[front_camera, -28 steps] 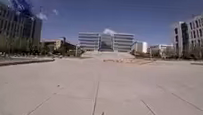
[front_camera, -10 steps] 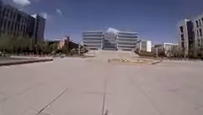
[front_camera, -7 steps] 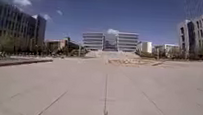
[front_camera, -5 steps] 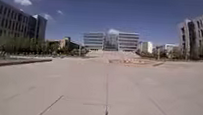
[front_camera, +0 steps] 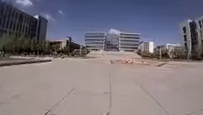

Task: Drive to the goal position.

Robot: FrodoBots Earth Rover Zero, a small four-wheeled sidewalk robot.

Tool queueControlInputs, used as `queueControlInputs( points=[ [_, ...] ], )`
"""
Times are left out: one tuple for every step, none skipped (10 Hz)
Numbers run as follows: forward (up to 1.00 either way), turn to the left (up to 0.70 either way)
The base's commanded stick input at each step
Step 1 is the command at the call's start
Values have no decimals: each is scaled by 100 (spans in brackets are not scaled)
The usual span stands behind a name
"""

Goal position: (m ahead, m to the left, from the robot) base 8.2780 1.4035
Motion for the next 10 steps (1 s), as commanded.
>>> queueControlInputs(
  points=[
    [70, 1],
    [70, 2],
    [70, 2],
    [70, 2],
    [70, 3],
    [70, 1],
    [70, 0],
    [70, 0],
    [70, 0],
    [70, 0]
  ],
)
